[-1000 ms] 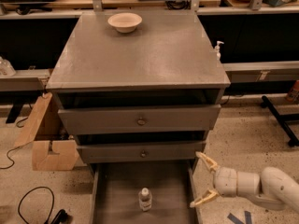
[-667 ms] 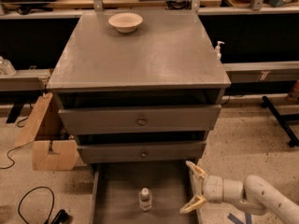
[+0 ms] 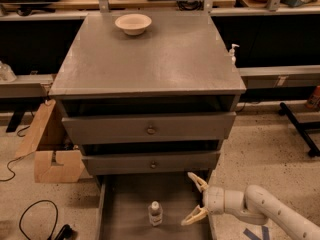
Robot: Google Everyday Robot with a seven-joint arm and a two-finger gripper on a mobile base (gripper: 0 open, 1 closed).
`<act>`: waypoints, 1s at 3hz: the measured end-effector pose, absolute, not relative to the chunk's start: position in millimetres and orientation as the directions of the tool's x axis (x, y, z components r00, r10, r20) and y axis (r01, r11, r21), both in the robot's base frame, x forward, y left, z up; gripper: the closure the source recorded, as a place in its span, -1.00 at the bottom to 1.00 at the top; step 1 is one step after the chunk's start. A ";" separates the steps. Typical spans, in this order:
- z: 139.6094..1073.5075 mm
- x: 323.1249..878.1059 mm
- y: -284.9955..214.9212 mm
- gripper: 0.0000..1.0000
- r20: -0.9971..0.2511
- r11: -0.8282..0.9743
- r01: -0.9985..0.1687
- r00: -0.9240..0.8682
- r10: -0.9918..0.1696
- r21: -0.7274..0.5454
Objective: Pick blue plastic bottle from bottom drawer and place on counter
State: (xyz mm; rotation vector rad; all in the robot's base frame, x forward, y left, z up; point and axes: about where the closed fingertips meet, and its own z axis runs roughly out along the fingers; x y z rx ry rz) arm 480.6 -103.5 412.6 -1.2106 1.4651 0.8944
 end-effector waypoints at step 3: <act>246.3 518.2 0.7 -1.00 -0.976 0.122 -0.990 0.049 -0.211 -0.076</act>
Offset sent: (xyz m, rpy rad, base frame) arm 0.0563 0.1075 -0.1855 0.0266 -0.0359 0.0658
